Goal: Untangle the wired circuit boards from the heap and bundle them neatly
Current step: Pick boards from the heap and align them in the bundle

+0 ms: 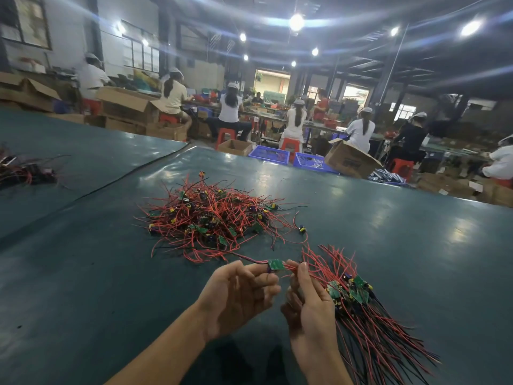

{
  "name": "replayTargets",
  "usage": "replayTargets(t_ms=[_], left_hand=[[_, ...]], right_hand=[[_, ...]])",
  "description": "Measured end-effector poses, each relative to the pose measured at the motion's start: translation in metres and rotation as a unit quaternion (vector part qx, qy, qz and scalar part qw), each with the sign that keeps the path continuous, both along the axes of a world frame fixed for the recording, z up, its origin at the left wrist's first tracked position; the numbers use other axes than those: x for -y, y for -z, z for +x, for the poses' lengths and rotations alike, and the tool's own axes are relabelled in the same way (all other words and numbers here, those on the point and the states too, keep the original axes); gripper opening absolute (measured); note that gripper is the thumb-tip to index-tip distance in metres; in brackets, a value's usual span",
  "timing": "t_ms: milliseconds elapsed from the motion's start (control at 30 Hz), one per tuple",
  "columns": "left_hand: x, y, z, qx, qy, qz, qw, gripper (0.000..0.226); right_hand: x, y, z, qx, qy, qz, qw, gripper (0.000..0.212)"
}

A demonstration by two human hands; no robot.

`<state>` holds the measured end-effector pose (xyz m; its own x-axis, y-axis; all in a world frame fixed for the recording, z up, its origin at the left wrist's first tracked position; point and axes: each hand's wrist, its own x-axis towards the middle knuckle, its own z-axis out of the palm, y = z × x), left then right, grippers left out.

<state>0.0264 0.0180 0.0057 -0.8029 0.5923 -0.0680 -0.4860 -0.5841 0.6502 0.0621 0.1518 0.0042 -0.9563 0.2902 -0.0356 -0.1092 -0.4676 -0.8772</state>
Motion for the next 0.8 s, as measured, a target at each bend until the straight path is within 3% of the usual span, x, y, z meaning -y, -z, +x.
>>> replayTargets(t_ms=[67,200,300,367,567,800], left_hand=[[-0.003,0.002,0.002,-0.065,-0.003,-0.02,0.998,0.042],[-0.017,0.002,0.01,-0.199,-0.12,-0.142,0.962,0.024],[-0.02,0.001,0.01,-0.221,-0.199,-0.213,0.931,0.026],[-0.017,-0.002,0.01,-0.235,-0.196,-0.235,0.923,0.021],[-0.011,-0.005,0.005,-0.245,-0.184,-0.252,0.918,0.01],[-0.014,-0.001,0.006,-0.25,-0.173,-0.266,0.915,0.013]], right_hand=[[-0.001,0.001,0.0,-0.005,0.02,0.012,1.0,0.024],[0.002,0.003,-0.001,-0.034,0.037,0.086,0.995,0.024],[0.006,0.004,-0.001,-0.036,0.05,0.104,0.993,0.021],[0.004,0.004,-0.004,-0.018,0.076,0.096,0.992,0.017],[-0.023,-0.001,-0.016,-0.003,0.186,0.001,0.982,0.016],[-0.026,0.002,-0.017,0.007,0.206,-0.054,0.977,0.017]])
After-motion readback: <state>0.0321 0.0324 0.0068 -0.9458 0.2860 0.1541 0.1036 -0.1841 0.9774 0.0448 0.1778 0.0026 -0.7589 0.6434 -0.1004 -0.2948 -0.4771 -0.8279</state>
